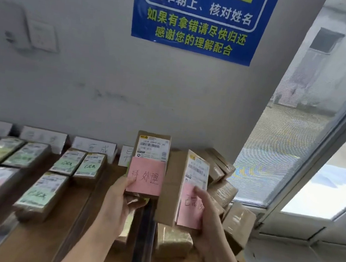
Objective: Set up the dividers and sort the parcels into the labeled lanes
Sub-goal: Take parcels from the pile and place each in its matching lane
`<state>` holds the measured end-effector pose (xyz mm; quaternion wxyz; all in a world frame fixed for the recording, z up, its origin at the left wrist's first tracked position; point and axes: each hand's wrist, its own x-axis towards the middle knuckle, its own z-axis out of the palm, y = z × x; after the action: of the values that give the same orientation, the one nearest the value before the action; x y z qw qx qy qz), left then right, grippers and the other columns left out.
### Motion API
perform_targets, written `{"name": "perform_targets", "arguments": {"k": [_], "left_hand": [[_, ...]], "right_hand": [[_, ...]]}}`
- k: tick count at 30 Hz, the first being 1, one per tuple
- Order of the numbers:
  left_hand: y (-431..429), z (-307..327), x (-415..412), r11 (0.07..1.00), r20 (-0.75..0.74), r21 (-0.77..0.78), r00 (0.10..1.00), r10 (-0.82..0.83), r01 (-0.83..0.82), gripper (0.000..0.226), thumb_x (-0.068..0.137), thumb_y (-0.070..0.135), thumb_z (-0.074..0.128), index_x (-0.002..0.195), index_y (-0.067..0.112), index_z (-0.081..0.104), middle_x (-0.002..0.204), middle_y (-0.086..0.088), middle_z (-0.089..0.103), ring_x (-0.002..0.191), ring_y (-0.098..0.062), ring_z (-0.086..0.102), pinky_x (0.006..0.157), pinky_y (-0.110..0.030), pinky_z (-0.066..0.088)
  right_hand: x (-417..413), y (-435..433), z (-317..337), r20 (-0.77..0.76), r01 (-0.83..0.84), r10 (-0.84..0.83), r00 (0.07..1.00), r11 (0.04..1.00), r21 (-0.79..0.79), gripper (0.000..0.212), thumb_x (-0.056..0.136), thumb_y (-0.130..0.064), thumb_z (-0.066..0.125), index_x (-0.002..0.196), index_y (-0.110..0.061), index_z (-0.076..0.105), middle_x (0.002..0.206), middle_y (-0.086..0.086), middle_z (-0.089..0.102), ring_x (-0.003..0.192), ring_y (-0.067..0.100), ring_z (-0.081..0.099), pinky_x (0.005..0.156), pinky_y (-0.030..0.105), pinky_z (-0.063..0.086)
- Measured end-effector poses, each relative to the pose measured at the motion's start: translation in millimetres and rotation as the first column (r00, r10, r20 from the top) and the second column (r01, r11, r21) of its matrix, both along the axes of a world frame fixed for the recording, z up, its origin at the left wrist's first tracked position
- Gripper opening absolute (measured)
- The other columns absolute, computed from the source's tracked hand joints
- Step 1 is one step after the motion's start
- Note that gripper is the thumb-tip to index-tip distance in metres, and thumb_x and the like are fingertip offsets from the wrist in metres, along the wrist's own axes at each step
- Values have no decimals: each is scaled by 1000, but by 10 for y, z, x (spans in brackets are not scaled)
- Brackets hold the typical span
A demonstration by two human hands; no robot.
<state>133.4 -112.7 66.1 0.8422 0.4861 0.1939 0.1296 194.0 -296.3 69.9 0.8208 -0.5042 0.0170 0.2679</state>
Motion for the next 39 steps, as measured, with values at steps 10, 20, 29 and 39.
{"name": "perform_targets", "arguments": {"k": [10,20,29,39], "left_hand": [[-11,-43,-1118,980,20,97,985,174,-175,33,93,29,51,122,18,63,109,-17,69,107,-34,63,84,-42,54],[248,-114,-1947,939,9,99,944,329,-328,31,101,23,47,128,19,60,109,-19,68,105,-34,64,82,-41,56],[1064,-240,-2652,909,-56,89,910,412,-406,34,98,21,53,131,24,59,105,-17,71,104,-34,64,84,-44,56],[2155,-325,-3324,920,-117,112,914,388,-377,28,98,21,53,124,25,63,98,-10,75,101,-31,64,88,-47,53]], "right_hand": [[-783,162,22,241,99,-68,968,988,-120,51,81,-22,74,126,-22,52,106,10,71,97,27,69,62,33,58],[-1490,632,-16,300,10,30,953,992,-129,31,88,-28,66,116,-41,59,107,3,71,108,22,63,90,42,55],[-2153,1491,-48,350,-19,85,933,982,-188,48,68,-30,63,115,-32,57,109,5,70,108,23,63,95,44,52],[-2794,2527,-266,300,4,62,952,977,-213,37,81,-26,75,114,-29,58,113,3,69,110,22,63,81,32,49]]}}
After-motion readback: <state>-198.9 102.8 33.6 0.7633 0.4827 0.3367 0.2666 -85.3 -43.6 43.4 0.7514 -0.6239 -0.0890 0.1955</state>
